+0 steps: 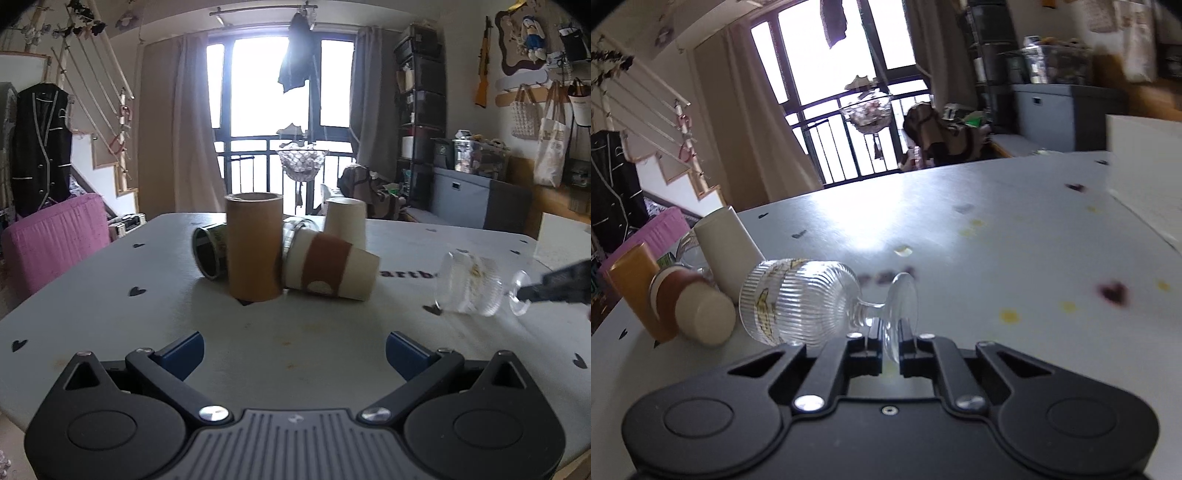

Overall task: Flip cup upright
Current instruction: 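Move the right gripper toward the tipped clear stemmed glass and lower it, then close the right gripper on the glass bowl and rotate it upright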

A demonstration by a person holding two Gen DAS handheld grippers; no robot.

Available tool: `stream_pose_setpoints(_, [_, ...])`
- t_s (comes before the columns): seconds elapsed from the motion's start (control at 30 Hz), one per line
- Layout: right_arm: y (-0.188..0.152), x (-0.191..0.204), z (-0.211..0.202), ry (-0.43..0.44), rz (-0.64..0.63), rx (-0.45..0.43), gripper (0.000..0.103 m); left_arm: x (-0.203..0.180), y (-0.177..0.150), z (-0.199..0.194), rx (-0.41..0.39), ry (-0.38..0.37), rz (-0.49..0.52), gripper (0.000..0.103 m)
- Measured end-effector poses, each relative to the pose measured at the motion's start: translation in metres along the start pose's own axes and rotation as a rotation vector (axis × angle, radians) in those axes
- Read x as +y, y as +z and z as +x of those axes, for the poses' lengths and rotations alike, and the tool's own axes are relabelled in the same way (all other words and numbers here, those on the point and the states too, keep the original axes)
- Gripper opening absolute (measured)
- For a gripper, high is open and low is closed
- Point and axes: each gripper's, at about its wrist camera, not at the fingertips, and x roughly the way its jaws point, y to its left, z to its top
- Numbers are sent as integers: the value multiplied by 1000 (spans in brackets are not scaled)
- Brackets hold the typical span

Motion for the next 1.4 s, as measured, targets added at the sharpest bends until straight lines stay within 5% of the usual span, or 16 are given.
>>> stream_pose_setpoints(0.2, [-27, -10, -50, -28, -13, 23, 9, -14, -3, 4, 2, -60, 6, 103])
stream_pose_setpoints(0.53, [-37, 3, -76, 30, -63, 104, 14, -20, -4, 11, 3, -90, 10, 103])
stream_pose_setpoints(0.83, [-46, 36, -90, 217, -85, 168, 14, -20, -4, 18, 15, -95, -2, 103])
stream_pose_setpoints(1.07, [-46, 51, -90, 285, -100, 178, 14, -23, -5, 17, 13, -124, 4, 103])
stream_pose_setpoints(1.3, [-23, 32, -114, 272, -73, 51, 22, -31, 0, 21, 32, -271, -50, 102])
stream_pose_setpoints(1.4, [-22, 21, -107, 252, -74, 62, 27, -40, 5, 24, 52, -327, -48, 98])
